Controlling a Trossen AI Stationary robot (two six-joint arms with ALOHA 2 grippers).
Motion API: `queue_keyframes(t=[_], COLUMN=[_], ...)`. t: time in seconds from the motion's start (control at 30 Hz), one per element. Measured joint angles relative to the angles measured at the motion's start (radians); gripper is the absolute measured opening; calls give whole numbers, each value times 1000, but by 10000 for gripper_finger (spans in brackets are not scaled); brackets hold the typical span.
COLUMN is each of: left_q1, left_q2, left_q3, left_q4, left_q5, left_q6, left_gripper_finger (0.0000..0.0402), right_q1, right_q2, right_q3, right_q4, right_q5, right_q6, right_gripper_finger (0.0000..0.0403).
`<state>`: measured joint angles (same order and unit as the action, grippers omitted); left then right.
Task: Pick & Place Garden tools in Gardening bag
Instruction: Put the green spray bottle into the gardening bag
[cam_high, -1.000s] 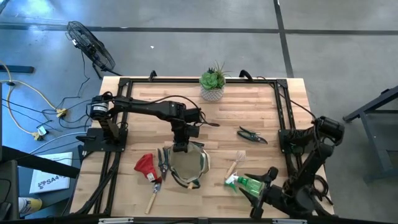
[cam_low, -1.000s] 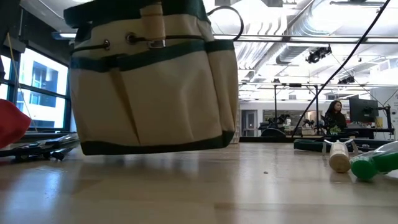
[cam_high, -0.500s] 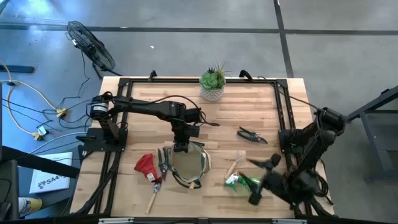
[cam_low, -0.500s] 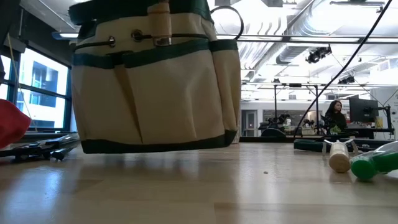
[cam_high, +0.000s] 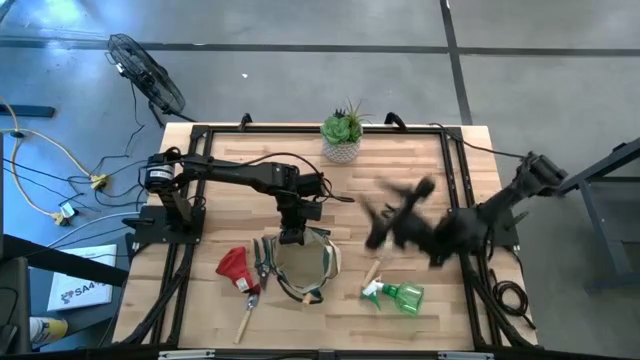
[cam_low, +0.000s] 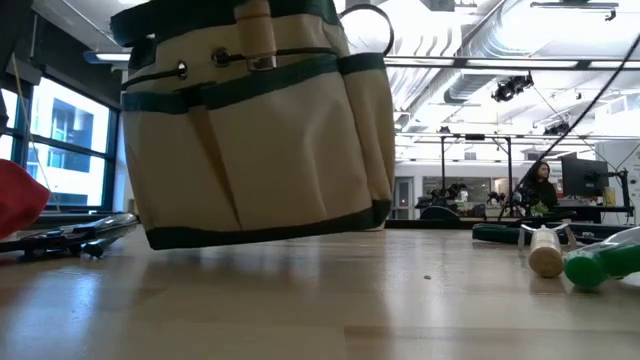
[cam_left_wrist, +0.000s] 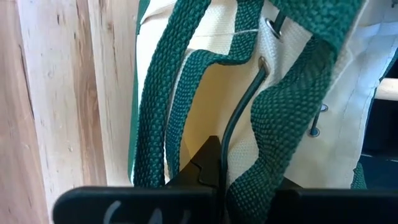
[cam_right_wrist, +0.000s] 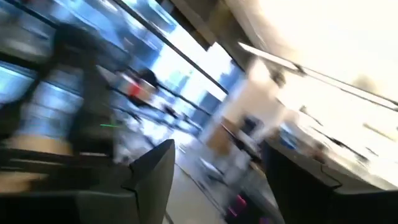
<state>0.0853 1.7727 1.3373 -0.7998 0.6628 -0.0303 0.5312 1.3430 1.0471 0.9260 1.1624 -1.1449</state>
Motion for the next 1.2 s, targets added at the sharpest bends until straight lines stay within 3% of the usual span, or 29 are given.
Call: queue_keyframes(t=[0.2,0.37,0.47,0.53,0.6,0.73,0.8,0.87,0.93,1.0,1.07,1.2], left_q1=[0,0,0,0,0,0,0,0,0,0,0,1], left_q2=[0,0,0,0,0,0,0,8,22,33,44,64], left_q3=[0,0,0,0,0,0,0,1,2,1,2,2], left_q4=[2,3,3,5,10,14,14,19,22,20,39,75], left_q5=[0,9,16,25,29,31,50,88,122,126,117,90], left_q6=[-4,-30,-38,-54,-69,-83,-84,-84,-85,-102,-117,-132], left_gripper_finger=[0,0,0,0,0,0,0,0,0,0,0,0], right_q1=[-137,-198,-205,-204,-183,-160,-163,-155,-134,-115,-109,-128], right_q2=[-186,-324,-415,-472,-526,-605,-602,-581,-575,-558,-521,-399], right_q3=[172,329,352,348,345,343,307,216,108,12,-42,-57], right_q4=[-539,-1068,-1215,-1277,-1410,-1879,-2091,-2189,-2169,-2105,-2038,-2027], right_q5=[9,228,330,327,234,-195,-317,-464,-659,-772,-799,-824], right_q6=[82,346,555,697,883,1445,1648,1708,1679,1637,1637,1792], right_gripper_finger=[200,186,182,177,172,166,166,165,165,164,164,165])
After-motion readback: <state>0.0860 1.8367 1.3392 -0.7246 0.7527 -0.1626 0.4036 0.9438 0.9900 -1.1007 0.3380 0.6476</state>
